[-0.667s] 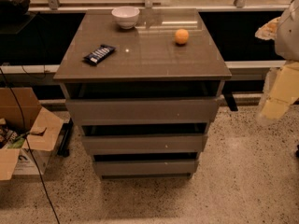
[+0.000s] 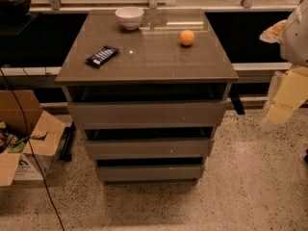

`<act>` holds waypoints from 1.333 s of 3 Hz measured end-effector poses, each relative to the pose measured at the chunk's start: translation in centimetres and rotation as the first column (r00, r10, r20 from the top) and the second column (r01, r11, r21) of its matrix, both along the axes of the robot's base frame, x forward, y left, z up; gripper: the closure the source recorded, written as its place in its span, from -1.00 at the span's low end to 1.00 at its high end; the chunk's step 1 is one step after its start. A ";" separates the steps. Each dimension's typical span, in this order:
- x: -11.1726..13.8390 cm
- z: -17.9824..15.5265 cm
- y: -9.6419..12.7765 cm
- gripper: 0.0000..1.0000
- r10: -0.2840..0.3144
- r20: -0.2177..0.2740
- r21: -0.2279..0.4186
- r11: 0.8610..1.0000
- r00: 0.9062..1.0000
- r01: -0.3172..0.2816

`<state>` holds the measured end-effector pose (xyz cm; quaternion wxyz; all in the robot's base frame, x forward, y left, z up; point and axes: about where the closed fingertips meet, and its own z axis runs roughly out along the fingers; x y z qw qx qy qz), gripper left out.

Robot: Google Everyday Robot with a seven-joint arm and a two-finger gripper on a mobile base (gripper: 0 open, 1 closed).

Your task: Open middle drawer

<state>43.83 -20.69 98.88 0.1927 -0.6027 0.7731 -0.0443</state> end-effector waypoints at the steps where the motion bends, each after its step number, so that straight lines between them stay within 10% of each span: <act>1: -0.1 -1.7 1.4 -1.00 0.038 0.019 0.052 0.998 0.999 -0.039; 4: 4.0 -13.6 2.4 -1.00 0.010 0.012 0.327 0.945 1.000 -0.013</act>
Offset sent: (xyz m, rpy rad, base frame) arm 0.0171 0.0303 -0.0999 0.2641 -0.0290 0.0580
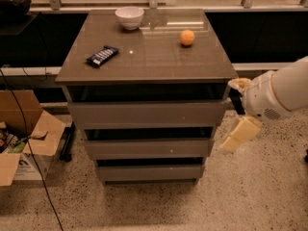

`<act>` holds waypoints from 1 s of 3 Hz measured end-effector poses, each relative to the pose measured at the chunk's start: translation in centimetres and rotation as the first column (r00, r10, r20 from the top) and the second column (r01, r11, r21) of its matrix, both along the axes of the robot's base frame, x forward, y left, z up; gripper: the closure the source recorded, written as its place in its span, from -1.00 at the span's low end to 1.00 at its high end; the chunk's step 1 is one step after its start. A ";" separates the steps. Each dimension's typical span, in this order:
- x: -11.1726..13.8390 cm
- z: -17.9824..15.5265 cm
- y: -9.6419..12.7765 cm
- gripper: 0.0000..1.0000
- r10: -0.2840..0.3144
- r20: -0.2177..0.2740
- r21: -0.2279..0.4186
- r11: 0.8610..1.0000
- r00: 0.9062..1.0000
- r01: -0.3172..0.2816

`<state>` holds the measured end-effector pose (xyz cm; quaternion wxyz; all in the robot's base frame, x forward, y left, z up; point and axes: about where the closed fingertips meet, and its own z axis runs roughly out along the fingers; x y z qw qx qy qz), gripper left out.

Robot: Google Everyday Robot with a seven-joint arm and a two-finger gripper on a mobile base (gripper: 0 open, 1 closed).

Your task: Open middle drawer

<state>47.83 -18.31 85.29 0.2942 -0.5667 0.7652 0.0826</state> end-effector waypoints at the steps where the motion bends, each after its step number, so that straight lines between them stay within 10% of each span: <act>1: 2.0 -4.0 -0.8 -1.00 -0.019 -0.097 0.090 0.996 0.995 0.027; 3: 2.1 -6.7 -0.1 -1.00 -0.022 -0.137 0.079 0.996 0.990 0.034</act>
Offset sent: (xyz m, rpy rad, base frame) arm 0.0203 -0.0078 -0.0400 0.0910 0.0960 -0.0231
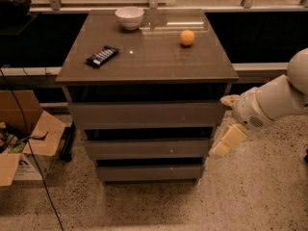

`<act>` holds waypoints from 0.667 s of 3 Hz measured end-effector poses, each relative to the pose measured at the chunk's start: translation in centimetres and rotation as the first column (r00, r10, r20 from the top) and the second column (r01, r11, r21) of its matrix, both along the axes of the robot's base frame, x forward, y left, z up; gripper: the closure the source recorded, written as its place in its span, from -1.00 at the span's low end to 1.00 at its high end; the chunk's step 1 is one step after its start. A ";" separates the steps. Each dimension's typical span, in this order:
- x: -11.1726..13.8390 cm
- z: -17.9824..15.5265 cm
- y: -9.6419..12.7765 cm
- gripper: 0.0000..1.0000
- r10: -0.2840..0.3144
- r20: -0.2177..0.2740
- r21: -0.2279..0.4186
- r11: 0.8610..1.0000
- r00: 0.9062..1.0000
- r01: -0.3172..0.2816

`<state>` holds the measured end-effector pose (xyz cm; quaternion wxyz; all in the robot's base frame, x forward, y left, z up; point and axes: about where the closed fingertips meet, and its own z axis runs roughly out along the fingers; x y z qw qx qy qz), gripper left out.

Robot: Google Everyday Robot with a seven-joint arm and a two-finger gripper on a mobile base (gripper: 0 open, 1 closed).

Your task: Open middle drawer

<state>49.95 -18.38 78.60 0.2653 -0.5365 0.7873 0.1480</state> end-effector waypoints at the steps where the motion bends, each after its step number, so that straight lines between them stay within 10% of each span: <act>1: -0.9 -3.5 1.1 -1.00 -0.004 -0.008 0.008 1.000 1.000 0.004; 2: -2.1 -7.9 2.1 -1.00 -0.031 -0.020 0.028 0.999 0.999 0.032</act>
Offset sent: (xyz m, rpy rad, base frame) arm -0.0365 0.0294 -0.1352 0.0498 0.0335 -0.0764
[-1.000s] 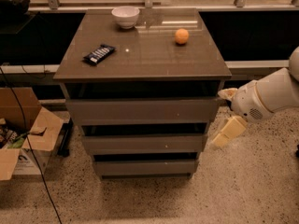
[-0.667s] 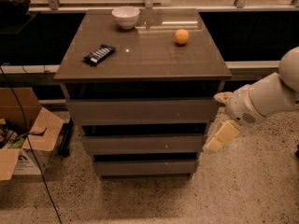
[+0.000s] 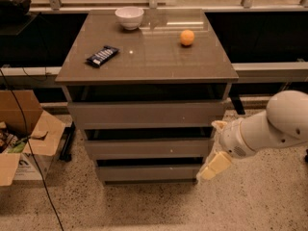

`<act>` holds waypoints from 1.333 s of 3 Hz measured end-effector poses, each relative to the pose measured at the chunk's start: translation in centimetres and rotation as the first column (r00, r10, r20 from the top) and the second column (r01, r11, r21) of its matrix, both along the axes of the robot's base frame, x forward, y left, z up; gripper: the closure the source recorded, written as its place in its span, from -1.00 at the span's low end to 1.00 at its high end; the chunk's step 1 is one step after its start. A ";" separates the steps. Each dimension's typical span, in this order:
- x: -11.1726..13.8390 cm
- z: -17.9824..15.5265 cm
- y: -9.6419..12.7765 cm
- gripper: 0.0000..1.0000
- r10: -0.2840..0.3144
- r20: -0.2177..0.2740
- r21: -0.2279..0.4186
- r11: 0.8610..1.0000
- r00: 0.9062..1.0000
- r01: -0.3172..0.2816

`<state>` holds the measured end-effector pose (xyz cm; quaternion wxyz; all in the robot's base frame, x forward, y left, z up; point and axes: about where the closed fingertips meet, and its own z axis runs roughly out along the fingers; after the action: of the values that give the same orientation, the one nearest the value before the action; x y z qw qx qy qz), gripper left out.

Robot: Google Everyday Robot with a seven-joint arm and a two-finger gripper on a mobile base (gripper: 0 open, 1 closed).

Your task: Open middle drawer

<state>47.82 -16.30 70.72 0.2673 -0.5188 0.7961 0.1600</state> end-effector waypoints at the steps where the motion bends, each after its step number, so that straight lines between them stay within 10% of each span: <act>1: 0.3 -4.0 0.8 -1.00 -0.033 -0.008 0.038 0.999 0.999 0.033; 4: 4.7 -15.2 3.5 -1.00 -0.053 -0.082 0.082 0.995 0.995 0.060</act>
Offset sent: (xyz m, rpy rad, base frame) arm 0.0213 0.0348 -0.1271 0.0853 0.0554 -0.0531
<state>52.55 -12.80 55.54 0.2615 -0.4777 0.8129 0.2065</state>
